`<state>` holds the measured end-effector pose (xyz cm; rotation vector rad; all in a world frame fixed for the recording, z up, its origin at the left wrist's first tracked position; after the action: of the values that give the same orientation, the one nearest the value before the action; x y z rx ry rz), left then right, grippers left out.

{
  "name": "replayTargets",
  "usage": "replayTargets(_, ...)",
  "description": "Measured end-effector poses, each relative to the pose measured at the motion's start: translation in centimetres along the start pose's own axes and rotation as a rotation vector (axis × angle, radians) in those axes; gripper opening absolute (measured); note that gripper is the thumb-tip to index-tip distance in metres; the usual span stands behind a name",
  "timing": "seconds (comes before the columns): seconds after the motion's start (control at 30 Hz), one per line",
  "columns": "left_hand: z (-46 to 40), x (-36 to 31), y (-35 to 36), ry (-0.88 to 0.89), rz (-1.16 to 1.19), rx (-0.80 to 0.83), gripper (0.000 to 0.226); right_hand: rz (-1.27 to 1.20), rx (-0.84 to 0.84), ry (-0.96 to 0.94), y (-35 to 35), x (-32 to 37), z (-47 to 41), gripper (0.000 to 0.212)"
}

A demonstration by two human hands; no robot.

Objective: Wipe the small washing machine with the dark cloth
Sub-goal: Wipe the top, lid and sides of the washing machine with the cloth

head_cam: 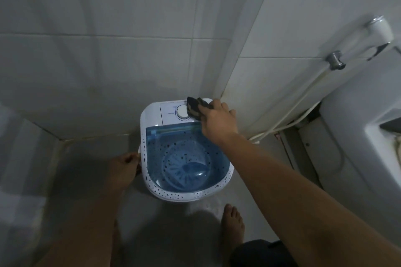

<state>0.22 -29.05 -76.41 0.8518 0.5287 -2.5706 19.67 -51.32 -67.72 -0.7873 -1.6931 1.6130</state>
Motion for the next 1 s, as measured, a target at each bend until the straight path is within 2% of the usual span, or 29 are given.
replayTargets(0.07,0.0,0.1,-0.2,0.009,-0.029,0.005,0.024,-0.076,-0.003,-0.1,0.3,-0.2,1.0,0.047)
replayTargets(0.13,0.3,0.0,-0.4,0.005,0.007,0.012,0.021,-0.264,0.001,-0.147,0.4,-1.5,1.5,0.048)
replayTargets(0.23,0.5,-0.1,-0.4,-0.02,0.044,0.037,0.018,-0.387,-0.158,0.045,-0.1,-4.8,0.8,0.047)
replayTargets(0.27,0.6,-0.1,-0.3,-0.029,0.036,0.042,0.018,-0.372,-0.177,0.133,-0.2,-5.4,0.2,0.047)
replayTargets(0.33,0.4,-0.1,-0.4,-0.033,0.025,0.034,0.021,-0.339,-0.091,0.263,0.1,-5.4,-1.1,0.044)
replayTargets(0.43,0.6,-0.1,-0.4,-0.033,0.01,0.038,0.02,-0.203,0.022,0.305,0.5,-3.8,-0.9,0.045)
replayTargets(0.5,0.6,-0.1,-0.3,-0.031,0.026,0.045,0.018,-0.071,-0.005,0.175,0.6,-1.8,1.1,0.052)
replayTargets(0.6,0.6,-0.1,-0.2,-0.025,0.035,0.054,0.016,0.092,-0.033,-0.127,1.1,1.4,4.6,0.058)
replayTargets(0.67,0.5,-0.1,-0.2,-0.022,0.026,0.054,0.016,0.127,-0.009,-0.2,0.5,1.0,3.9,0.055)
replayTargets(0.73,0.6,-0.2,-0.2,-0.029,0.011,0.057,0.018,0.146,0.042,-0.106,-0.3,-0.7,1.3,0.053)
replayTargets(0.87,0.8,-0.2,-0.2,-0.045,0.01,0.053,0.023,-0.031,0.184,0.318,-0.5,-4.4,-2.5,0.047)
replayTargets(0.93,1.0,-0.4,-0.2,-0.043,0.009,0.055,0.019,-0.063,0.15,0.298,-0.4,-3.5,-1.9,0.047)
replayTargets(1.0,0.9,-0.3,-0.1,-0.04,-0.001,0.071,0.019,-0.03,0.048,0.108,-0.2,-1.0,0.4,0.049)
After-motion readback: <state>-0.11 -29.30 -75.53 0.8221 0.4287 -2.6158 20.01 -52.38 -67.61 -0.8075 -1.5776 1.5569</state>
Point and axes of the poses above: each hand's wrist, its own z-axis away from the middle knuckle, its own y-axis out of the palm, x = y × z, the point moved 6 cm from there along -z, towards the middle knuckle, and after that the axes turned 12 degrees about -y, right-handed, at the moved point
